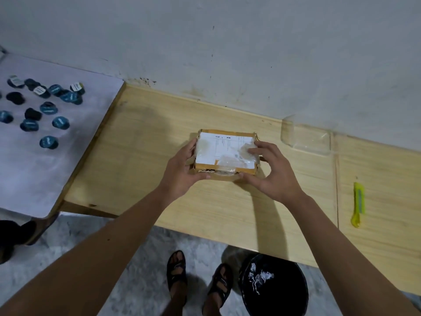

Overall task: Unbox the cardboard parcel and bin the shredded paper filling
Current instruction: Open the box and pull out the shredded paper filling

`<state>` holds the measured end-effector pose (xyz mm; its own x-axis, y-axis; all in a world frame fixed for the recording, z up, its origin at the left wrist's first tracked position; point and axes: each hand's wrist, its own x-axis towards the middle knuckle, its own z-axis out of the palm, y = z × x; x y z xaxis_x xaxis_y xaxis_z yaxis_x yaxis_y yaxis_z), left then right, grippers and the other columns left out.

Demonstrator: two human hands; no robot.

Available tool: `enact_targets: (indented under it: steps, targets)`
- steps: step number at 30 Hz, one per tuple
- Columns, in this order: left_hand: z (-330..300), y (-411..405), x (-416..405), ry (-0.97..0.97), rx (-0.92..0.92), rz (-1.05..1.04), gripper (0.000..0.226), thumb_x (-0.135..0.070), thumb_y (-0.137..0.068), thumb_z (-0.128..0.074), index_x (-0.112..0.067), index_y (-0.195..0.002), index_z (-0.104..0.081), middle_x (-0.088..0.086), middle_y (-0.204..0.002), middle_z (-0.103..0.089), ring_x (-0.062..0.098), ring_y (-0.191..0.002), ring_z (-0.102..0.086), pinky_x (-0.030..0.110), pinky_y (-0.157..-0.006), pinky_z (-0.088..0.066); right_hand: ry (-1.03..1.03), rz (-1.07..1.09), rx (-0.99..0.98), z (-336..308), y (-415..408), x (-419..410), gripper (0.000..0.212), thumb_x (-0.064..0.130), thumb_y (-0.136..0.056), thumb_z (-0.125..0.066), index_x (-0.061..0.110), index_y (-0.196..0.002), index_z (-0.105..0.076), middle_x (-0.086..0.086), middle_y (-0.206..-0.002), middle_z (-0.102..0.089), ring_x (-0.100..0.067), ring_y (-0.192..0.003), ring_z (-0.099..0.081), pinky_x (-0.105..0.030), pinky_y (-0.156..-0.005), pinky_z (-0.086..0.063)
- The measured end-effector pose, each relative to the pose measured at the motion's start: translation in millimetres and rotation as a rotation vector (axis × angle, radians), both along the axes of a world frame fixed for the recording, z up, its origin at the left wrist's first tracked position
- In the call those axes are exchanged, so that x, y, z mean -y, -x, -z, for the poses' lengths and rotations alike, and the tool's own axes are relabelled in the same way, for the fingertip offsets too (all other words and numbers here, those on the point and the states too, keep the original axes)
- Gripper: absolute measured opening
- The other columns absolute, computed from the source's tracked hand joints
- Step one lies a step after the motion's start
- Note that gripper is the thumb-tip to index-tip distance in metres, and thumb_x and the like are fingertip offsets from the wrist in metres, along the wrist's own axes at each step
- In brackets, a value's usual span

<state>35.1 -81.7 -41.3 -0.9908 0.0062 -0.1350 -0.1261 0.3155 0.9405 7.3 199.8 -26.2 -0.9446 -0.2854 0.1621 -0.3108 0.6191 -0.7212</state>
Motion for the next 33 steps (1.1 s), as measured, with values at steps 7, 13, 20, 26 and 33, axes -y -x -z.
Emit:
enact_targets:
  steps: [7,13,20,26,33]
  targets:
    - [-0.2,1.4,-3.6,-0.069,0.049,-0.042,0.102,0.010,-0.067,-0.089,-0.015,-0.154,-0.043,-0.020,-0.133,-0.060,-0.015,-0.116,-0.060,0.017,-0.091,-0.056,-0.175,-0.025,-0.176,-15.6,9.3,2.1,0.046,0.051,-0.091,-0.068,0.016,-0.120,-0.068,0.001,-0.124,-0.065,-0.016,-0.107,-0.068,-0.036,-0.087,-0.057]
    - [0.9,2.7,1.3,-0.057,0.075,-0.015,0.107,-0.003,-0.065,-0.094,-0.017,-0.156,-0.040,-0.027,-0.143,-0.049,-0.016,-0.125,-0.053,0.038,-0.108,-0.052,-0.061,0.047,-0.225,-37.2,51.4,9.1,0.014,0.026,-0.099,-0.068,0.013,-0.105,-0.067,0.001,-0.096,-0.071,-0.016,-0.081,-0.070,-0.040,-0.073,-0.058]
    - [2.8,4.3,-0.4,-0.059,0.040,-0.007,0.105,0.002,-0.063,-0.093,-0.014,-0.154,-0.042,-0.031,-0.135,-0.050,-0.023,-0.117,-0.054,0.011,-0.101,-0.048,0.078,0.220,-0.044,-38.4,100.2,15.9,0.035,0.031,-0.089,-0.080,0.017,-0.117,-0.064,-0.001,-0.080,-0.070,-0.009,-0.072,-0.067,-0.021,-0.071,-0.055]
    - [5.8,3.3,0.5,-0.040,0.044,-0.023,0.109,-0.008,-0.063,-0.096,-0.028,-0.155,-0.042,-0.017,-0.142,-0.057,-0.004,-0.130,-0.055,0.031,-0.108,-0.051,0.090,0.271,0.062,-23.9,122.8,13.9,0.050,0.038,-0.086,-0.082,0.020,-0.129,-0.065,0.002,-0.085,-0.069,-0.018,-0.080,-0.071,-0.033,-0.081,-0.060]
    - [9.4,3.4,3.8,0.001,0.028,-0.015,0.107,-0.017,-0.065,-0.097,-0.040,-0.153,-0.040,-0.012,-0.149,-0.055,0.006,-0.138,-0.051,0.037,-0.110,-0.051,0.044,0.246,0.185,-4.1,139.0,11.4,0.044,0.041,-0.087,-0.080,0.019,-0.124,-0.070,-0.002,-0.085,-0.076,-0.017,-0.076,-0.075,-0.042,-0.083,-0.063]
